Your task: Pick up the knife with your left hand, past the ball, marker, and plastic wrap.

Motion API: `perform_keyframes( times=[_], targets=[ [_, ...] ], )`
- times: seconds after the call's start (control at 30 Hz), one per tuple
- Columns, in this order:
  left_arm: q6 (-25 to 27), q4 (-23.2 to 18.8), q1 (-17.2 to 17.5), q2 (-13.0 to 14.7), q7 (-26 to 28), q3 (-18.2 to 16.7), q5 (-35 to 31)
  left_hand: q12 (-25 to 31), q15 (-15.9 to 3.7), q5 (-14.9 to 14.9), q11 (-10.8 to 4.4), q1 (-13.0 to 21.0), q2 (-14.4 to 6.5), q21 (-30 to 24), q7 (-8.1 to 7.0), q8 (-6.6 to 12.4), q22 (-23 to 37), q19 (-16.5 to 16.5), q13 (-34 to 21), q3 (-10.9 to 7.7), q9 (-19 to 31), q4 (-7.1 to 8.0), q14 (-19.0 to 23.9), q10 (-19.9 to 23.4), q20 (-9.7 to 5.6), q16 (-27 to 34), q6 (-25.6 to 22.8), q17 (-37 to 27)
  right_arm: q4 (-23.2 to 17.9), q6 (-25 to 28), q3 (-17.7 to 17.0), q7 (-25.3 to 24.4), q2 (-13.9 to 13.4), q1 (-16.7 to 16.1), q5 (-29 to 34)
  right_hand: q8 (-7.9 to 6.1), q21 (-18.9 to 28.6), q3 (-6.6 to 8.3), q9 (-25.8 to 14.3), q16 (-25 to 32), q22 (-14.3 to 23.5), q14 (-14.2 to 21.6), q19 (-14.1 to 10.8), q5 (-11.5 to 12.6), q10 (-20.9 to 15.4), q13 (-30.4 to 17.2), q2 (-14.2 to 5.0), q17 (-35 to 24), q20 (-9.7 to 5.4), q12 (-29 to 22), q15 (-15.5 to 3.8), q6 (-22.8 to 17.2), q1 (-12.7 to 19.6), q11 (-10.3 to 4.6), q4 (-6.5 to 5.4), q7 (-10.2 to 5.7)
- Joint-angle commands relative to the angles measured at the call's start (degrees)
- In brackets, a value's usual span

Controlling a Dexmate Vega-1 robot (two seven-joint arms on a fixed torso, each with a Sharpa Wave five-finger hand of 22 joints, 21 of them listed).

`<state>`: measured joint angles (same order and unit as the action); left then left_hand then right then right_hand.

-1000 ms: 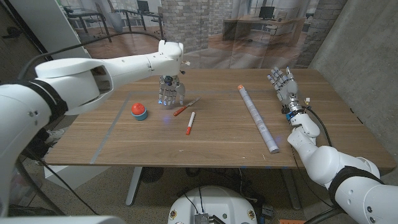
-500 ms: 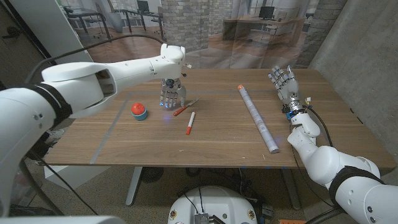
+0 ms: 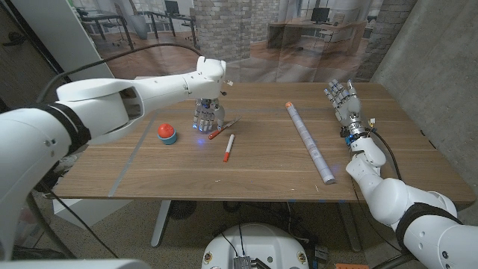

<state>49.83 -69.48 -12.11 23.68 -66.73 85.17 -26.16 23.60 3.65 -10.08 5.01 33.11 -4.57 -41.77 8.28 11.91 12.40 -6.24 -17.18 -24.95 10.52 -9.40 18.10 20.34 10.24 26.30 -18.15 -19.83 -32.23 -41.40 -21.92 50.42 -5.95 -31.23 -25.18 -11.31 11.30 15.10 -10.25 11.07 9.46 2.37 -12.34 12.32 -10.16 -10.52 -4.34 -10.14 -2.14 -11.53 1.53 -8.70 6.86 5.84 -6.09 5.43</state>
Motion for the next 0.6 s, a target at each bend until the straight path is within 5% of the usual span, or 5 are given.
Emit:
perform_keyframes(
  times=[0.03,0.4,0.6],
  targets=[
    [1.51,-3.45,1.25,0.64,0.46,1.31,-3.84,0.59,-0.16,-0.18,0.03,0.9,-0.08,-0.46,1.21,0.21,0.15,-0.83,-0.29,0.14,0.31,0.01,0.81,0.89,0.12,0.78,-1.01,-0.41,0.49,-1.36,-0.91,2.27,0.15,0.05,-1.91,-0.24,0.18,-0.1,-0.2,0.1,0.27,0.68,-0.6,0.45,-0.67,-0.19,0.79,-0.12,-0.16,-0.38,-0.18,-0.86,0.18,0.0,-0.02,-0.24],
    [2.5,-6.97,2.21,1.15,1.16,4.46,-10.72,1.42,-0.67,-0.12,-0.52,1.96,-0.11,-1.2,0.86,0.18,0.17,-2.16,-0.57,0.53,0.33,-0.04,2.11,2.22,-0.15,2.02,-2.51,-0.88,5.38,-3.58,-3.45,4.86,-0.04,2.59,-1.72,-0.34,0.21,-0.34,-0.19,0.11,0.27,1.07,-0.94,0.47,-1.1,-0.18,1.13,-0.11,-0.14,-0.41,-0.3,-1.44,0.05,-0.13,0.08,-0.25],
    [3.07,-8.34,4.35,1.61,2.71,3.41,-12.98,1.84,-1.11,-0.09,-0.75,2.1,-0.38,-1.67,0.85,0.17,0.18,-3.03,-0.7,0.49,0.34,0.25,2.92,2.94,-0.3,2.34,-3.3,-0.86,6.53,-4.42,-4.66,4.92,-0.18,3.14,-0.48,-0.43,0.18,-0.53,-0.19,0.13,0.27,1.38,-1.04,0.5,-1.46,-0.18,1.4,-0.1,-0.1,-0.46,-0.32,-1.92,-0.08,-0.19,0.14,-0.18]
  ],
)
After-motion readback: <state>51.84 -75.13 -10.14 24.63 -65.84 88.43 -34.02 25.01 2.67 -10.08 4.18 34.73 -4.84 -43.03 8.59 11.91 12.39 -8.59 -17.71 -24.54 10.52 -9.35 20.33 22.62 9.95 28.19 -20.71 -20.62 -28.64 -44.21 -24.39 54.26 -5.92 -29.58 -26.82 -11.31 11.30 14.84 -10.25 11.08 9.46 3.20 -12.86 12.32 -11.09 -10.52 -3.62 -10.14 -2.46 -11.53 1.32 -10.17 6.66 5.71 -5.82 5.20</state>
